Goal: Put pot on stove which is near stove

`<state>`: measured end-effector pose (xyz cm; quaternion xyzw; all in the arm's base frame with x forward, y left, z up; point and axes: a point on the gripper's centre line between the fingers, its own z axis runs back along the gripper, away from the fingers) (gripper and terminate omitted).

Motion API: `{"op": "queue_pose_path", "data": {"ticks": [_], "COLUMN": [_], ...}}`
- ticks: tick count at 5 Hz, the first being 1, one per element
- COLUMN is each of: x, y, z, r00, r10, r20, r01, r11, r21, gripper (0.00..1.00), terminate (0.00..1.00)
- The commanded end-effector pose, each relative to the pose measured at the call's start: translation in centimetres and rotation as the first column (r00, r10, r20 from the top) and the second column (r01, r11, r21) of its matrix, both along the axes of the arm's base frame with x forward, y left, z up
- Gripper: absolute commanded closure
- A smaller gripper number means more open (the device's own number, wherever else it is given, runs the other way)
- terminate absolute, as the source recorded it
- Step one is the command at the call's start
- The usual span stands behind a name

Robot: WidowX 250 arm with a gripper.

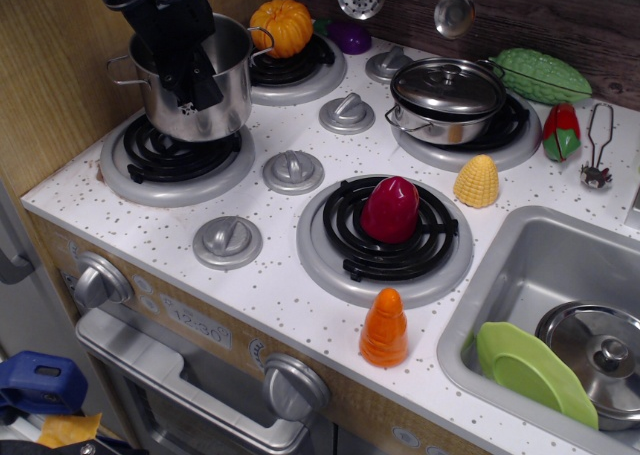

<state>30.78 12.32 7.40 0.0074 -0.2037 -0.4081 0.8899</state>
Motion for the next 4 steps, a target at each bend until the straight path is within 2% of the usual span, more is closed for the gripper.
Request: {"op": "queue_pose_path", "data": {"ticks": [1, 3, 4], "x": [-0.47, -0.58, -0.58], "y": [0.56, 0.71, 0.71], "z": [1.69, 1.52, 1.52], "r00": [0.996, 0.995, 0.995], "r10": [0.022, 0.017, 0.017], "r20": [0.084, 0.094, 0.094], "r01": [-0.022, -0.017, -0.017], "r11": [1.0, 1.0, 1.0], "r21": [0.001, 0.001, 0.001], "gripper": [0.0, 0.0, 0.0], "terminate": [0.0, 0.0, 1.0]}}
